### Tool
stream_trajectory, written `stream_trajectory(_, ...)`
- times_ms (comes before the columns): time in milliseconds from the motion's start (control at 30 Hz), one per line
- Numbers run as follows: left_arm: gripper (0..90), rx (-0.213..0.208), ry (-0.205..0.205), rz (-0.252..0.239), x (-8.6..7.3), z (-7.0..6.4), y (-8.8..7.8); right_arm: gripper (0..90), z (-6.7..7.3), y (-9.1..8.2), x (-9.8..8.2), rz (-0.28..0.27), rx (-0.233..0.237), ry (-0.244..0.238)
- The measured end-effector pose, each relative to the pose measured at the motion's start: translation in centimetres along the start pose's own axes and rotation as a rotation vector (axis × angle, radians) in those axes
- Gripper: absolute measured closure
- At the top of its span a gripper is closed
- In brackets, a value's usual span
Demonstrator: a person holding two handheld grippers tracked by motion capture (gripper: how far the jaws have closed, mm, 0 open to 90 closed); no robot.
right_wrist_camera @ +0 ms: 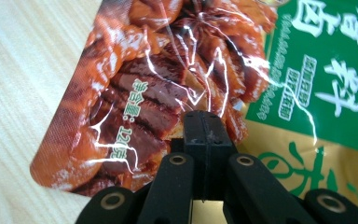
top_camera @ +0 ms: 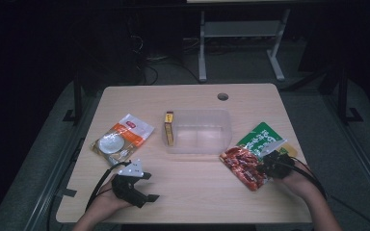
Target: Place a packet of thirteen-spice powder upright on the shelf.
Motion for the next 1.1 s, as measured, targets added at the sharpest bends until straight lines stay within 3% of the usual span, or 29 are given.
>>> stream_trajectory(67,14.6,0.000,-0.002,-0.003,0.0,0.0,0.0,90.0,0.1,0.0,0.1,0.002,-0.007,-0.018)
stream_trajectory(100,14.6,0.000,0.001,-0.001,0.0,0.0,0.0,90.0,-0.2,0.0,0.2,-0.015,0.003,-0.004)
stream_trajectory(133,14.6,0.001,0.000,-0.002,0.0,0.0,-0.1,90.0,-1.4,-0.1,0.3,-0.045,-0.013,0.030)
stream_trajectory(167,14.6,0.003,-0.002,-0.002,0.0,0.0,-0.1,90.0,-1.4,-0.1,0.3,-0.045,-0.013,0.030)
stream_trajectory(267,14.6,0.005,-0.001,0.003,0.0,0.1,-0.2,90.0,-3.4,-0.4,0.7,-0.079,-0.080,0.080)
stream_trajectory(333,14.6,0.003,-0.002,0.007,0.0,0.1,-0.1,90.0,-5.6,-0.8,1.1,-0.107,-0.174,0.138)
stream_trajectory(367,14.6,0.002,-0.003,0.006,0.0,0.1,-0.1,90.0,-5.6,-0.8,1.1,-0.107,-0.174,0.138)
stream_trajectory(467,14.6,-0.002,0.001,0.007,0.0,0.0,0.0,90.0,-8.2,-0.8,1.0,-0.126,-0.255,0.214)
stream_trajectory(567,14.6,-0.003,-0.001,0.007,0.0,0.0,0.1,90.0,-10.5,-0.3,0.8,-0.116,-0.303,0.278)
stream_trajectory(667,14.6,0.000,-0.003,0.005,0.0,0.0,0.1,90.0,-11.6,0.2,0.4,-0.112,-0.314,0.312)
stream_trajectory(767,14.6,-0.003,0.001,0.005,0.1,0.0,0.1,90.0,-11.9,0.4,0.0,-0.105,-0.321,0.317)
stream_trajectory(900,14.6,-0.005,0.001,0.007,0.1,-0.1,0.2,90.0,-12.1,0.7,-0.4,-0.141,-0.290,0.338)
stream_trajectory(1100,14.6,-0.005,0.000,0.005,0.1,-0.1,0.2,90.0,-12.0,1.1,-0.6,-0.137,-0.268,0.333)
Point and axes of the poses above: each handheld gripper's, and its own axes: y roughly forward along the jaws, x roughly out of its top, z roughly to its left, the point moved 3 cm from there along y, roughly forward along the jaws, and after that the axes turned 2 degrees about x, right-handed, at the moved point
